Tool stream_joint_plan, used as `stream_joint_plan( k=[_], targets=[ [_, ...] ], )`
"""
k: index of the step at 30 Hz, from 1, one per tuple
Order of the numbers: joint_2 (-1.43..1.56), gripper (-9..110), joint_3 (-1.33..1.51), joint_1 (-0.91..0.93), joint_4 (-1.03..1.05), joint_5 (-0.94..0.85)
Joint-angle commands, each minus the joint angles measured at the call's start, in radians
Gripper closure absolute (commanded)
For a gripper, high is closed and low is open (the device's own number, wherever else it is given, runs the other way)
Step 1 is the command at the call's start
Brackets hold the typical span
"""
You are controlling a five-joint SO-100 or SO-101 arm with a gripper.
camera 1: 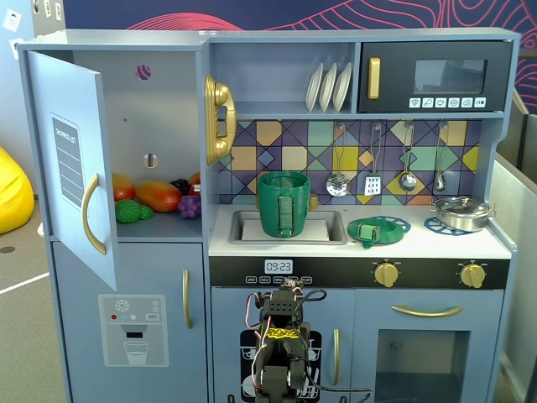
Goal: Pick up the lid from the counter and put it on the green recipient
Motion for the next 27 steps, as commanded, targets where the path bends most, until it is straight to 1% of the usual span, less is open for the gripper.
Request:
stream_joint_plan(
  k=[1,3,5,9,14,18,22,25,27],
  targets=[
    [-0.006,101,-0.003,0.0,0.179,0.026],
    [-0.006,101,-0.003,0.015,0.152,0.026],
    [-0.006,101,-0.028,0.052,0.078,0.017],
    [-0.101,101,-0.163,0.135,-0.106,-0.074],
    [-0.225,101,-0.38,0.236,-0.342,-0.018],
    [-0.287,101,-0.494,0.333,-0.557,-0.095],
    [-0.362,101,-0.561,0.436,-0.738,-0.155],
    [-0.393,101,-0.581,0.485,-0.816,-0.16],
    [-0.396,99,-0.571,0.509,-0.873,-0.138]
  ],
)
